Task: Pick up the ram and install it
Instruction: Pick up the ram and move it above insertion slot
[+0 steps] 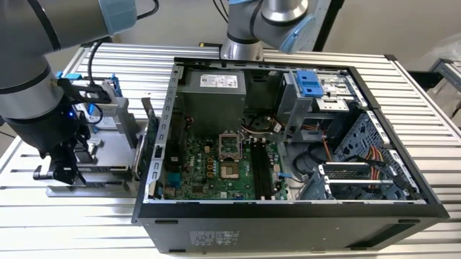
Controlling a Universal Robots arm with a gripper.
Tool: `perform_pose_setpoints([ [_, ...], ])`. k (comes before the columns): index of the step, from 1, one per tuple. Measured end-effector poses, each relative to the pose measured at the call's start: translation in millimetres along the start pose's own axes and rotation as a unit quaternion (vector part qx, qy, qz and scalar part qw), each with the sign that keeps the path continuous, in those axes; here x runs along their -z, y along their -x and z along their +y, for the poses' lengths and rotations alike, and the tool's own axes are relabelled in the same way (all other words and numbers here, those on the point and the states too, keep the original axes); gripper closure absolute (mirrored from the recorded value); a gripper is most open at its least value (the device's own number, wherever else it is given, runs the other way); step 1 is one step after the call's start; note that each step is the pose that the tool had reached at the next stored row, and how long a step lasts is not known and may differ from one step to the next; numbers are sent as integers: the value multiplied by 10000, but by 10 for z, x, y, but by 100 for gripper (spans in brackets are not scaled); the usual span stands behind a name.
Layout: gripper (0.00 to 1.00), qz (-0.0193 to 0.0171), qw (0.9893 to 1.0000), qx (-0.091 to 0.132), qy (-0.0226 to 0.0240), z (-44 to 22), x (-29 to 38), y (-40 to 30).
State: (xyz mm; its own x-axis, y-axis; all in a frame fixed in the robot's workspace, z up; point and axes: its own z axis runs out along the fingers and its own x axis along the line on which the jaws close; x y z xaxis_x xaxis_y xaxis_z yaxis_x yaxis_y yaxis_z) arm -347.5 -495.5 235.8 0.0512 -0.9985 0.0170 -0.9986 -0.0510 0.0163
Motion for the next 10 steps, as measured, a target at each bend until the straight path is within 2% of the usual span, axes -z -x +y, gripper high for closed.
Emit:
perform_pose_setpoints([
  [10,0,2,10000,-20,0,0,-82,2],
])
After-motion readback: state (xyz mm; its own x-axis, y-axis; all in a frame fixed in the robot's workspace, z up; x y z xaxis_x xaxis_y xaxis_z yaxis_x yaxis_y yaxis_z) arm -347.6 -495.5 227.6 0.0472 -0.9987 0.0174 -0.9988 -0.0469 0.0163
